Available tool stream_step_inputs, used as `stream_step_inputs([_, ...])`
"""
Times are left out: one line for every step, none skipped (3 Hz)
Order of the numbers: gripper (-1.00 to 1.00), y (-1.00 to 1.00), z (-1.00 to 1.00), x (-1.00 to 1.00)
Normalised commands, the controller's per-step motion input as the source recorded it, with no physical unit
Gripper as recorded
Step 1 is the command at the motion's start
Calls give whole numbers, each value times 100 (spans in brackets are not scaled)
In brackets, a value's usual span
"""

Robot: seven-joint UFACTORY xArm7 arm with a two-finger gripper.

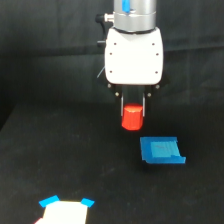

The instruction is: Pick up the red object from the table

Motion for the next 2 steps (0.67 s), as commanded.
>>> stream_step_inputs([-35, 30, -9, -24])
stream_step_inputs([-100, 50, 0, -17])
